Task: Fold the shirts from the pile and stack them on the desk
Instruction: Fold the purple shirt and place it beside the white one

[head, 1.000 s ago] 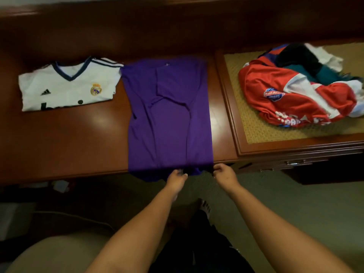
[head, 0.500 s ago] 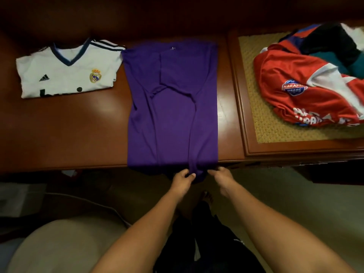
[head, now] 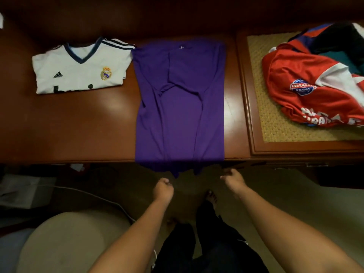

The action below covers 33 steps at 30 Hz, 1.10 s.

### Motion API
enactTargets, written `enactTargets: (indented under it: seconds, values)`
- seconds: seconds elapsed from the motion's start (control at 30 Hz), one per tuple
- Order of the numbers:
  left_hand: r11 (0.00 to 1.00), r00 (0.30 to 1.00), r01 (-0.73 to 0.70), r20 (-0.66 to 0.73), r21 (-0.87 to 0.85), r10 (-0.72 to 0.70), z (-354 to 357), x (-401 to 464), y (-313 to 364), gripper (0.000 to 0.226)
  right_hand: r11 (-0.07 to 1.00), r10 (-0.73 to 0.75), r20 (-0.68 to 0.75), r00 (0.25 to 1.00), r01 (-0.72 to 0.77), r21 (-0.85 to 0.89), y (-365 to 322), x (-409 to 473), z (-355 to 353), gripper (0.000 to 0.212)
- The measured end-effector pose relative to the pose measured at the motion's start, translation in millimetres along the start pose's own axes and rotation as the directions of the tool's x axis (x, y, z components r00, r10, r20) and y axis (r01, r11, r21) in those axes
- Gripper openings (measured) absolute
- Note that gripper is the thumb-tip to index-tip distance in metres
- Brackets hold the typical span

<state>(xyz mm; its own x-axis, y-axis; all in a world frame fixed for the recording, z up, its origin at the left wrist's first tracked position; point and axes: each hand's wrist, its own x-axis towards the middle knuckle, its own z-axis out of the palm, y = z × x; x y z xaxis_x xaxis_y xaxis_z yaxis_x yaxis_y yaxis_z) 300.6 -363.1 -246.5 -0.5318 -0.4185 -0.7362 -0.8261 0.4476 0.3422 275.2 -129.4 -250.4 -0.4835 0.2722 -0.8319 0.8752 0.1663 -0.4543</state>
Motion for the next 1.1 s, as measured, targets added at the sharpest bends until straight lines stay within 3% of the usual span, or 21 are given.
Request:
enactTargets:
  seconds: [0.13,0.23,0.33,0.47,0.63,0.77,0.93,1.1]
  values:
    - [0.898,0.991,0.104,-0.036,-0.428,-0.132,-42,17,-20,0.047,0.969,0.092,-0.013,0.996,-0.087,0.232,-17,-3,10,0.070]
    - [0.883,0.997,0.079,0.027,-0.462,-0.075,-61,37,-26,0.073,0.942,0.076,-0.010,0.997,-0.069,0.327,-24,4,22,0.059]
    - [0.887,0.993,0.048,0.118,-0.459,0.007,-65,52,-22,0.083,0.936,0.022,0.021,1.000,-0.028,0.352,-22,12,37,0.039]
    - [0.875,0.977,-0.016,0.177,-0.484,0.115,-62,64,-18,0.057,0.908,-0.091,0.050,0.995,0.062,0.415,-24,5,53,0.027]
    - [0.862,0.979,-0.110,0.093,-0.495,0.179,-61,60,-28,0.016,0.966,-0.172,0.073,0.982,0.154,0.206,-6,-9,54,0.040]
    - [0.879,0.973,-0.169,0.065,-0.445,0.220,-71,45,-46,0.017,0.982,-0.182,0.094,0.979,0.176,0.069,13,-22,50,0.033]
    - [0.867,0.963,-0.117,0.159,-0.485,0.218,-79,31,-59,0.029,0.994,-0.109,0.127,0.986,0.104,0.045,32,-32,47,0.034]
    - [0.930,0.948,-0.070,0.267,-0.361,0.175,-79,20,-73,0.022,0.997,-0.080,0.179,0.981,0.082,-0.007,44,-47,36,0.024]
